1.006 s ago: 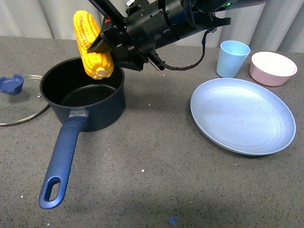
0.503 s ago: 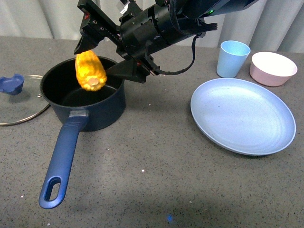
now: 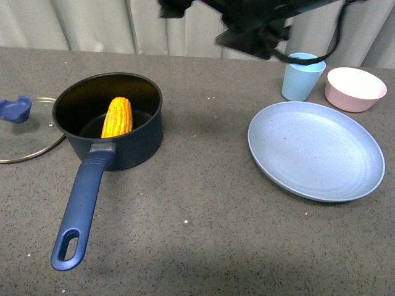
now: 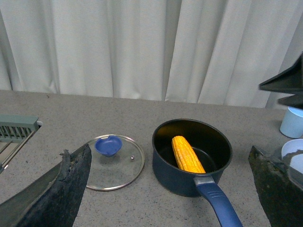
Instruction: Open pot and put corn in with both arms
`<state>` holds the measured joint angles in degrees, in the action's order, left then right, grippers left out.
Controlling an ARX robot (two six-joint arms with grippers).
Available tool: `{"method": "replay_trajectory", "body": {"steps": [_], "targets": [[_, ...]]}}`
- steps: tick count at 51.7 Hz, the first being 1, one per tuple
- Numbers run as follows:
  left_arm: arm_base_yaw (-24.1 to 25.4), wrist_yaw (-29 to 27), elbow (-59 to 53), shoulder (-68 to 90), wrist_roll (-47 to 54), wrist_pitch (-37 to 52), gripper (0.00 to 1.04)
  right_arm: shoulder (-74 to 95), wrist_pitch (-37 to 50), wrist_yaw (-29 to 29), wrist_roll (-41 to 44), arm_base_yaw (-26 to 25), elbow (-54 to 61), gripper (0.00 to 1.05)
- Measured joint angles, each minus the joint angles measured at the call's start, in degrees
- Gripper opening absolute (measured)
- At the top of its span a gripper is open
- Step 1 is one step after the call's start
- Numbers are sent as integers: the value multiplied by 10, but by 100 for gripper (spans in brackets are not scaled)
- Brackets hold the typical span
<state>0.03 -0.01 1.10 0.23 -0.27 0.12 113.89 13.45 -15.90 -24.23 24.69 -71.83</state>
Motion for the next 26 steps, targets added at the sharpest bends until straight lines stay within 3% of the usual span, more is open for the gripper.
{"method": "replay_trajectory", "body": {"steps": [12, 26], "targets": [[0, 0, 0, 0, 0, 0, 98, -187, 146, 229, 141, -59, 229, 96], [0, 0, 0, 0, 0, 0, 98, -367, 196, 354, 191, -100, 414, 96]]}}
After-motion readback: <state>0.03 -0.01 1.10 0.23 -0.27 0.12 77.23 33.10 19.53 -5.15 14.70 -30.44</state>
